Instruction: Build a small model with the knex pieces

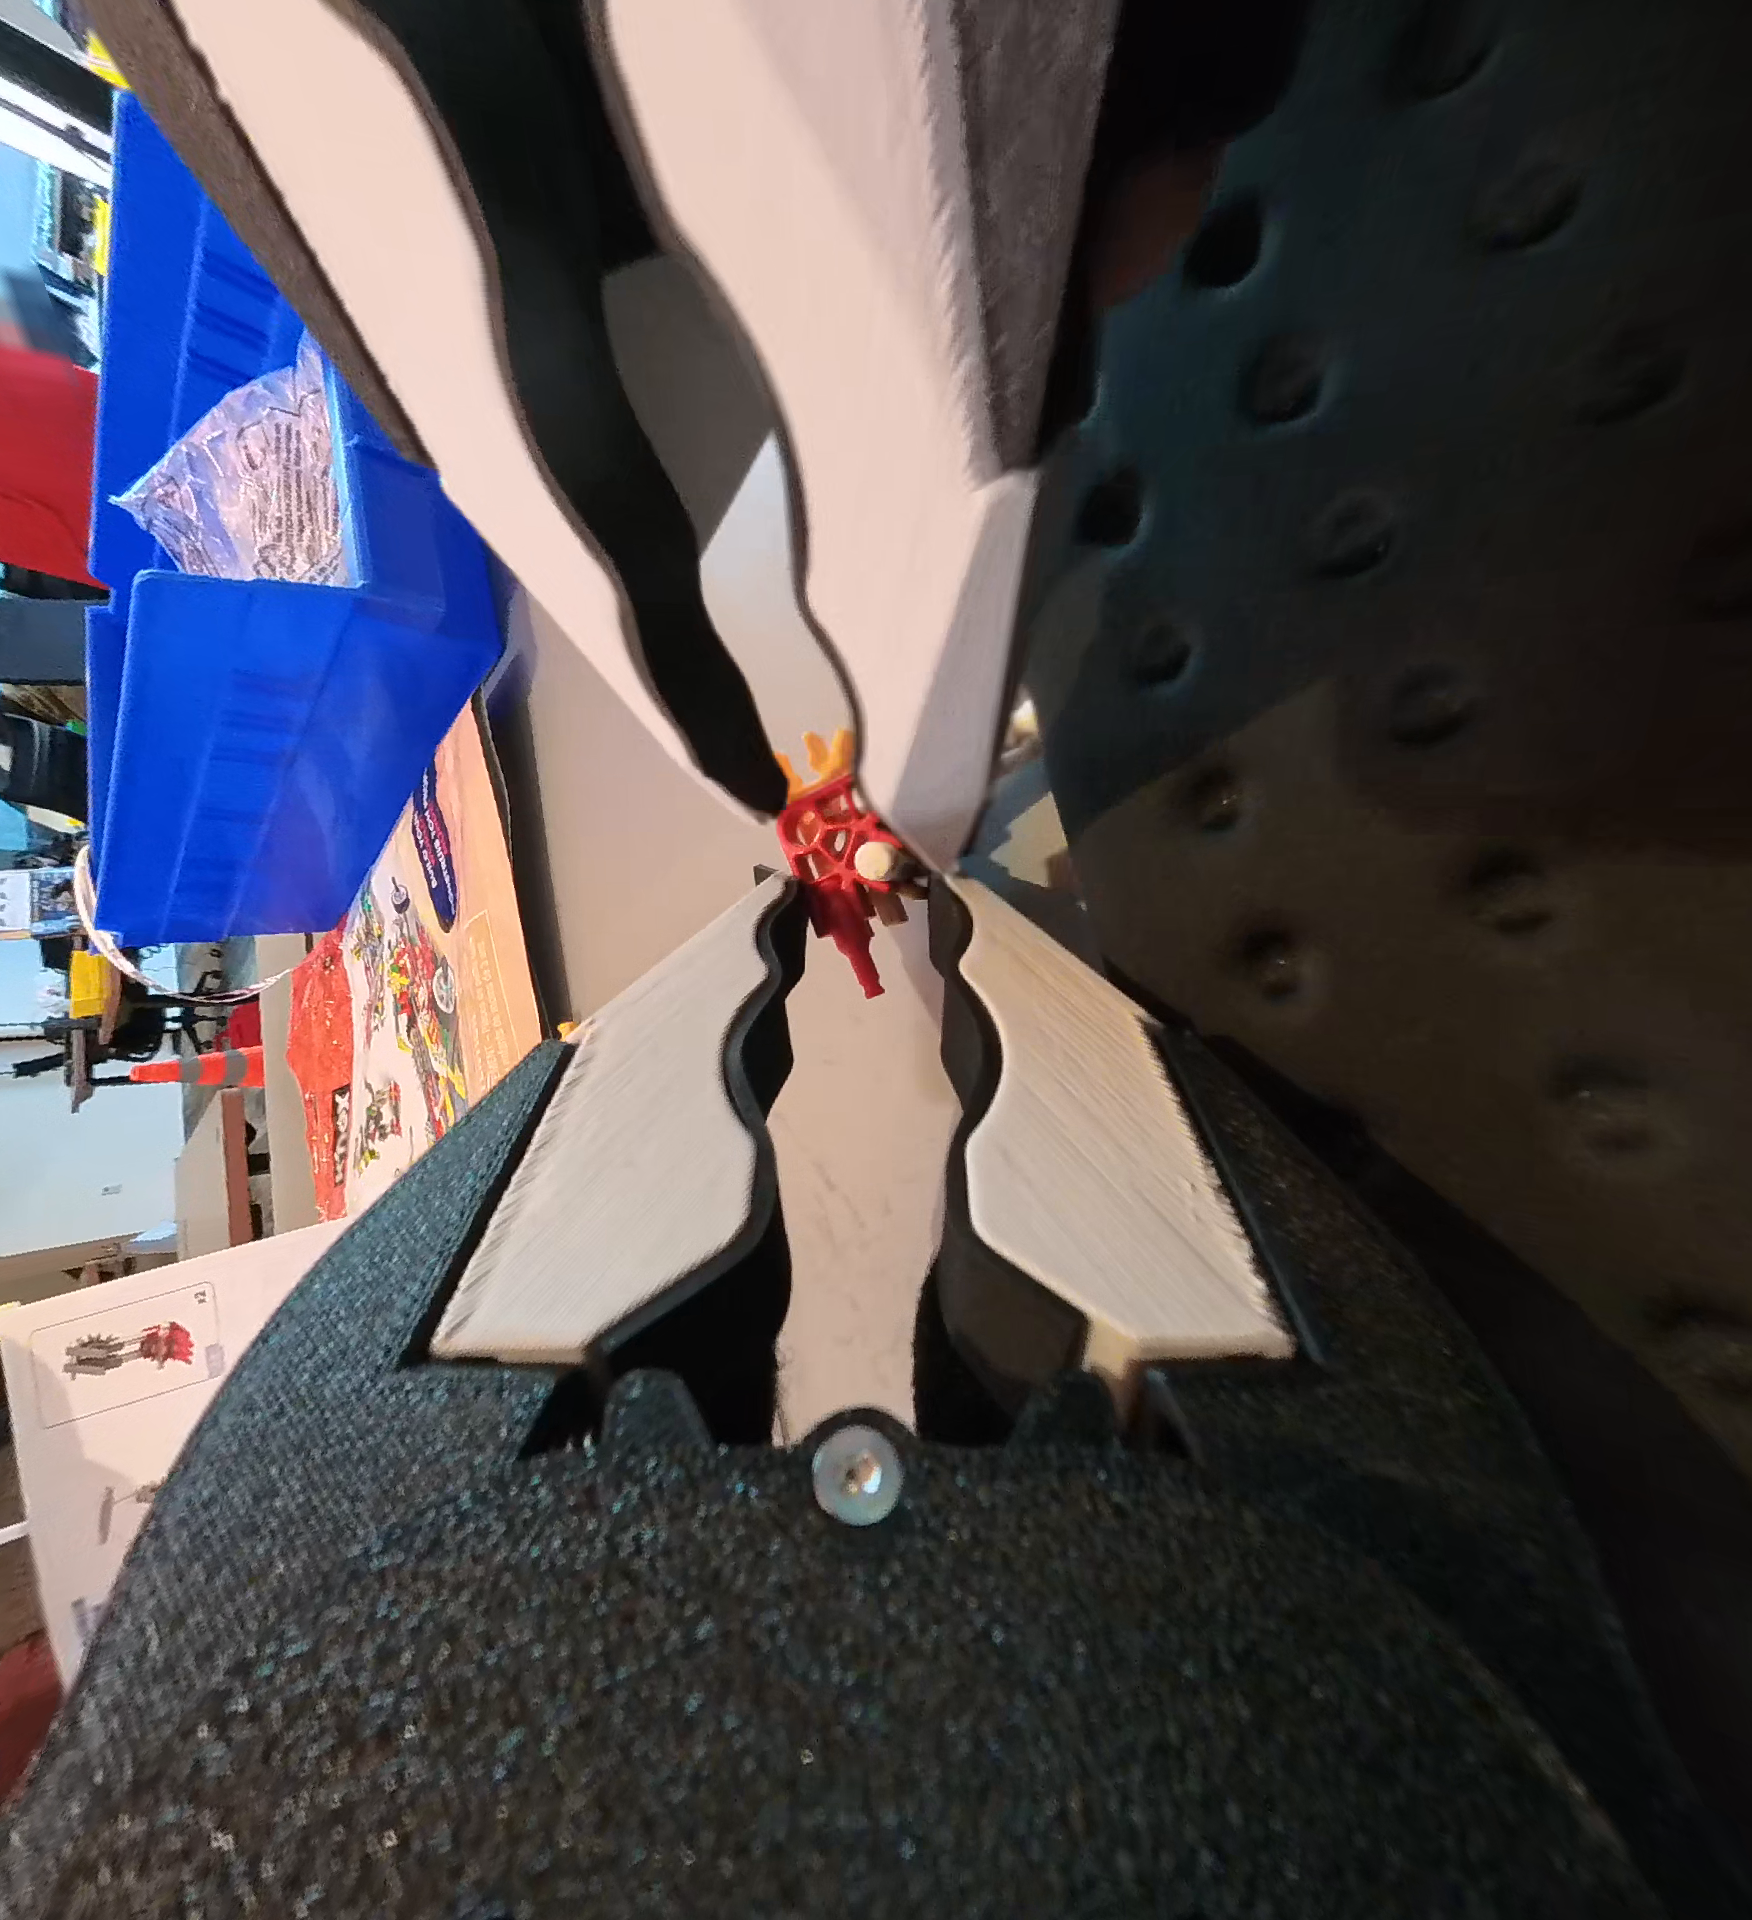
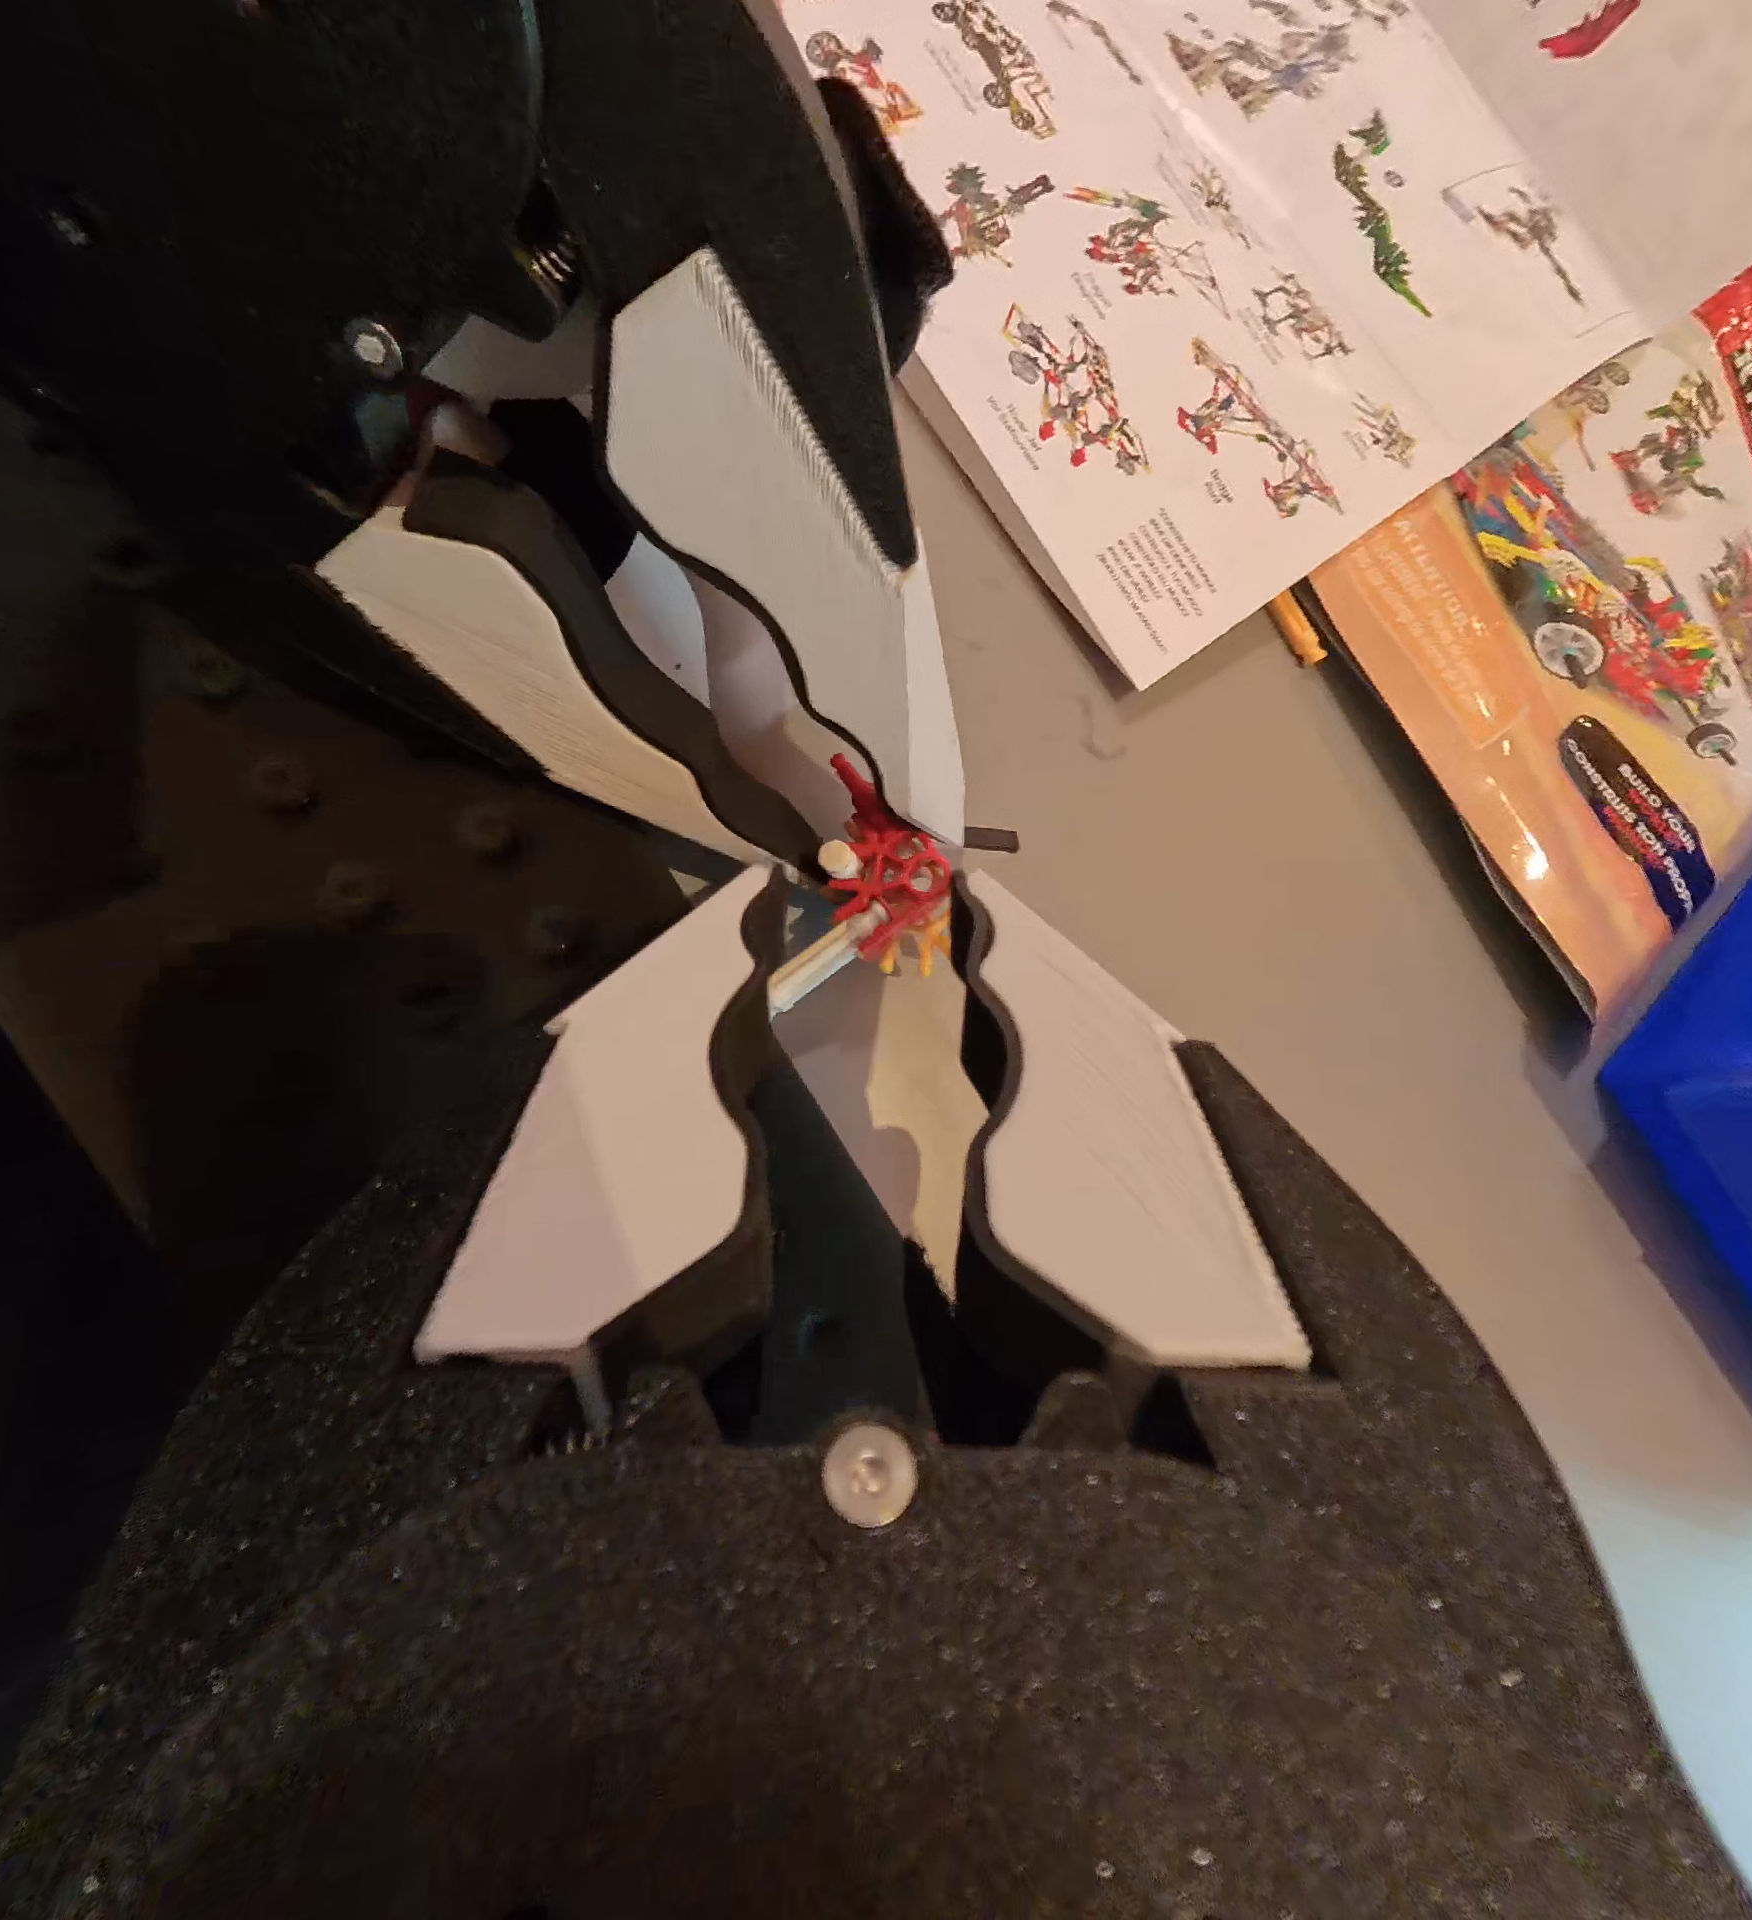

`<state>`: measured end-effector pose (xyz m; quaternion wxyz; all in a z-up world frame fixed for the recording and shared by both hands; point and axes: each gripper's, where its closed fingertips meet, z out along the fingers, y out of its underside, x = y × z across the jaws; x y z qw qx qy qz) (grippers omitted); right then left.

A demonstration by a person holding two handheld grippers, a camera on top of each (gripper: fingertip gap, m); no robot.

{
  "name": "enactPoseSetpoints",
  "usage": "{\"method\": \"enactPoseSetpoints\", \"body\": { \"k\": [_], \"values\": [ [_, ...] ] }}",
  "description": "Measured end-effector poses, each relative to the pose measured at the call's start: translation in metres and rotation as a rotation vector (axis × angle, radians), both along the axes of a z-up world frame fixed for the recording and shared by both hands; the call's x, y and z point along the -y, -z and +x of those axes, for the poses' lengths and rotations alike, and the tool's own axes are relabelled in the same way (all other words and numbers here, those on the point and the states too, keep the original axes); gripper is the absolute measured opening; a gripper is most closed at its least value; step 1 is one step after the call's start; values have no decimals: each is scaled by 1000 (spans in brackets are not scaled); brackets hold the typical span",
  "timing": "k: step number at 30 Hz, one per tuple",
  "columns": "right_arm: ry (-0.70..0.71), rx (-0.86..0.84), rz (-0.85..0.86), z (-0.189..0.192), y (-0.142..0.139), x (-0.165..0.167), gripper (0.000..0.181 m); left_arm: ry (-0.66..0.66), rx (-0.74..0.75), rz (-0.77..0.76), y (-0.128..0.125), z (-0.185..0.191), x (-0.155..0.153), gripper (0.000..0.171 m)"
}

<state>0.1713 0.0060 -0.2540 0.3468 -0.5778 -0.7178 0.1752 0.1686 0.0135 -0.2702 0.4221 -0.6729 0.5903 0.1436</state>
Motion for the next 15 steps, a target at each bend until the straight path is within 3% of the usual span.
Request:
{"method": "enactPoseSetpoints", "body": {
  "k": [1,15],
  "values": [
    [10,-3,2,-1,0,-2,24,2,-3,0,0,0,1,20],
    [-64,26,13,-5,0,6,20,6,11,-5,0,4,4,15]
  ]
}}
